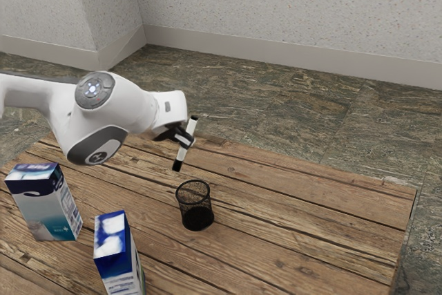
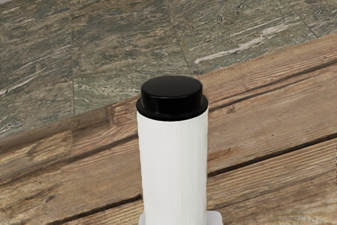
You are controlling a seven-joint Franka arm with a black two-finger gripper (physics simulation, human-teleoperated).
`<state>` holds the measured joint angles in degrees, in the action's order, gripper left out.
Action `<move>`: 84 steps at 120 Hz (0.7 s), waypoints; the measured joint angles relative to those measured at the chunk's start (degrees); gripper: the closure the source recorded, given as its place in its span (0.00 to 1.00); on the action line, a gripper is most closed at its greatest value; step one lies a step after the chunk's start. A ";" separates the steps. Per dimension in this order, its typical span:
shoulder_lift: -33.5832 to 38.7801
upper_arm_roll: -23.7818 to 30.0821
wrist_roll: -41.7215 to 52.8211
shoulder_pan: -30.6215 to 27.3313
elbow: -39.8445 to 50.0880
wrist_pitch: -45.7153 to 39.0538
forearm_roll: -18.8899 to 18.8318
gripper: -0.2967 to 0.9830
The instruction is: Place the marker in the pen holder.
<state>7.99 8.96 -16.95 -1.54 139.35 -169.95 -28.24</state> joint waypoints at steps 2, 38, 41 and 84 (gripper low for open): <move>0.07 0.11 -0.65 -0.09 0.35 -0.13 0.01 0.85; -2.14 1.93 -9.70 -0.11 1.13 -1.33 0.04 0.85; -2.17 2.18 -10.29 -0.16 1.13 -1.35 0.05 0.85; -2.38 3.34 -16.85 0.15 1.01 0.14 -0.10 0.51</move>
<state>5.61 12.30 -33.80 -1.39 140.36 -169.81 -28.34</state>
